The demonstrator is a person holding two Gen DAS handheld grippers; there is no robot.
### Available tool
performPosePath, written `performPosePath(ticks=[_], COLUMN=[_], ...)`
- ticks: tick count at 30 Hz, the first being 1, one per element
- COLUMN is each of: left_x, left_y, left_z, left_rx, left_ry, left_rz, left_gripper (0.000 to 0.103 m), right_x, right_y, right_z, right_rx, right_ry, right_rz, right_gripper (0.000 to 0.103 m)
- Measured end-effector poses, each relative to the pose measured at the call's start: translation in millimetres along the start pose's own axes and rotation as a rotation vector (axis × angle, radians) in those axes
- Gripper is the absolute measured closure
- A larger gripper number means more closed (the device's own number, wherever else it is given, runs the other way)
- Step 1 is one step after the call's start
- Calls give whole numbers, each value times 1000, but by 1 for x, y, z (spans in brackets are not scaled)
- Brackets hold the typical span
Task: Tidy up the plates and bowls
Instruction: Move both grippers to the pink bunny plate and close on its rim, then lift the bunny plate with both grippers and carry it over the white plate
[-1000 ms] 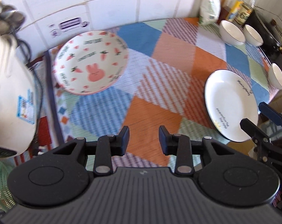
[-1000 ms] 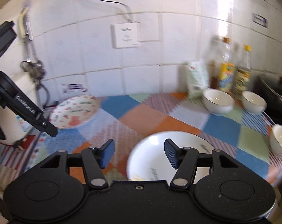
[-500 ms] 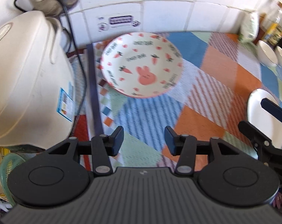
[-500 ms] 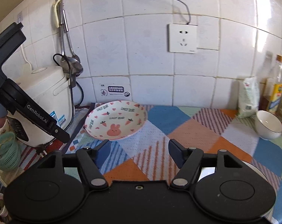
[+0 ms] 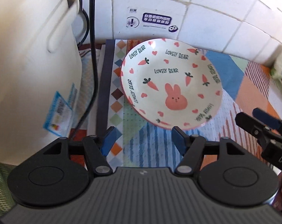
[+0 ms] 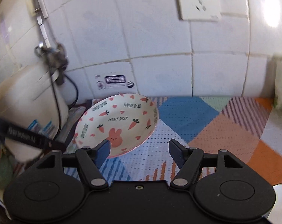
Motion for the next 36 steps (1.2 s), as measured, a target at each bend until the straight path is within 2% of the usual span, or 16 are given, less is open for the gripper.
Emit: performPosePath(ticks=[3,10,14,15,16,18,19,21,25,29,31,33,36], left_x=[-3,-9,-12,-12,-13,-13,-13,-12,-13,-13,-10,-10,-10], left_y=[-8,-20,-25,-26,-26,-27,-27,-28,-28,-29,-30,-32,-33], left_z=[16,37,47,49,50,50,51,52,52,55,55,55,54], left_rx=[-8,21,30,28,30,50,56,65,72,68,58,51,26], left_ry=[-30,-17,-21,-15,-9,-3,4,24,36,31,19,21,35], left_rz=[-29,-113,-129,-134,-138,-141,-139,-138,-152,-170,-142,-126,-114], left_gripper=[38,40,48,56,61,69,74,79,79,79,77,77,77], right_x=[3,13,18,19,21,26,28,32,35,40,41,47,55], right_y=[-4,-16,-20,-21,-22,-24,-25,-28,-32,-33,-33,-34,-37], right_z=[23,64,80,84,87,92,94,98,104,110,111,112,114], right_rx=[-9,-69,-106,-114,-120,-128,-135,-145,-168,-180,-181,-194,-236], right_ry=[-15,-49,-73,-76,-80,-88,-90,-96,-108,-138,-150,-199,-258], right_rz=[36,88,82,84,92,109,118,137,157,235,224,207,251], right_gripper=[29,38,55,61,64,77,80,87,88,88,88,88,89])
Point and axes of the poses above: each gripper's, at about its wrist camera, not at the fingertips, and z roughly the way its jaws point, x to its right, y to its underside, the point moved 5 cm from there along z, roughly the way its jaws point, and after that the axes turned 11 degrees about -x, right-handed, at the moved point
